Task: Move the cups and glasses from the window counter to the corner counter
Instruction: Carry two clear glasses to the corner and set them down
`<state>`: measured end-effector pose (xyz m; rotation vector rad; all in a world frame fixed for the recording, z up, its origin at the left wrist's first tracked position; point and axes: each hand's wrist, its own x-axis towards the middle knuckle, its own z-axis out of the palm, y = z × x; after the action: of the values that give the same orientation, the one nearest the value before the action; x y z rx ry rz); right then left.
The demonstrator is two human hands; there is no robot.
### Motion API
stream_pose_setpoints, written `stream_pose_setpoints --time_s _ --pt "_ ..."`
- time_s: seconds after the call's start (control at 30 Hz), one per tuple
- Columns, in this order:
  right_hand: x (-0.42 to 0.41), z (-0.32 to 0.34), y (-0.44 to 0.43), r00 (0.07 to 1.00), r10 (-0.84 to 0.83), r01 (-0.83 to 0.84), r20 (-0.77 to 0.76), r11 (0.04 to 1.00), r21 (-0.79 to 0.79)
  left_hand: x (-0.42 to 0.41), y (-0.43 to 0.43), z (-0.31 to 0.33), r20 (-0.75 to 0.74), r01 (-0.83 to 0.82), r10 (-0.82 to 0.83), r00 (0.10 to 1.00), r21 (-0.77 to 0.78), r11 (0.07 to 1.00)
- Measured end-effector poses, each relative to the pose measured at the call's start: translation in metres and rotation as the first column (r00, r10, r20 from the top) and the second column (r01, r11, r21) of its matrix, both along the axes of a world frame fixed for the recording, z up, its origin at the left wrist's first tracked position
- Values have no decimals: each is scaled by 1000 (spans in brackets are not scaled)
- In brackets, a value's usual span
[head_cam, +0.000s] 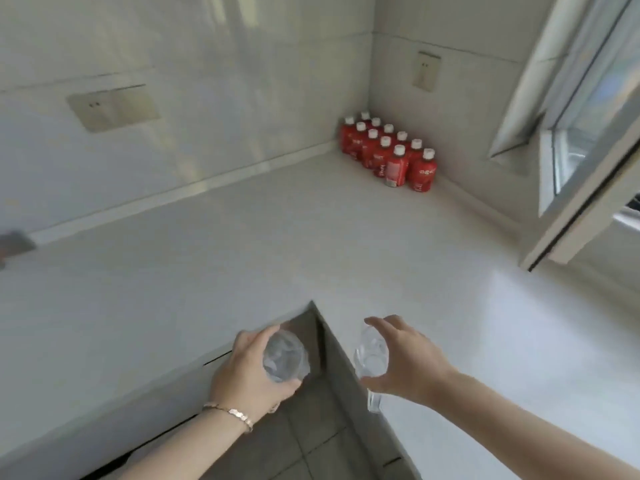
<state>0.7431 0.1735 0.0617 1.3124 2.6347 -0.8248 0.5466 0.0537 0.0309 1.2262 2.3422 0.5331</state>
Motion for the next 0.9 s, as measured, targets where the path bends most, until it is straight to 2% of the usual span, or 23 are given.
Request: stream_pose_setpoints --time_s 0.23,0.43,0.63,0.9 --pt "-195 13 -119 948 318 -318 -20 948 8 -143 -177 20 -70 -352 350 934 -9 936" --pt "-328 22 -203 869 495 -495 -2 869 5 -234 -292 35 -103 -542 538 837 -18 840" --pt "-440 21 -247 793 609 -609 9 793 -3 -319 -355 38 -135 -641 629 766 -86 762" --pt "-587 -4 -257 703 711 -711 16 703 -8 -444 -380 27 -110 -750 742 661 -143 646"
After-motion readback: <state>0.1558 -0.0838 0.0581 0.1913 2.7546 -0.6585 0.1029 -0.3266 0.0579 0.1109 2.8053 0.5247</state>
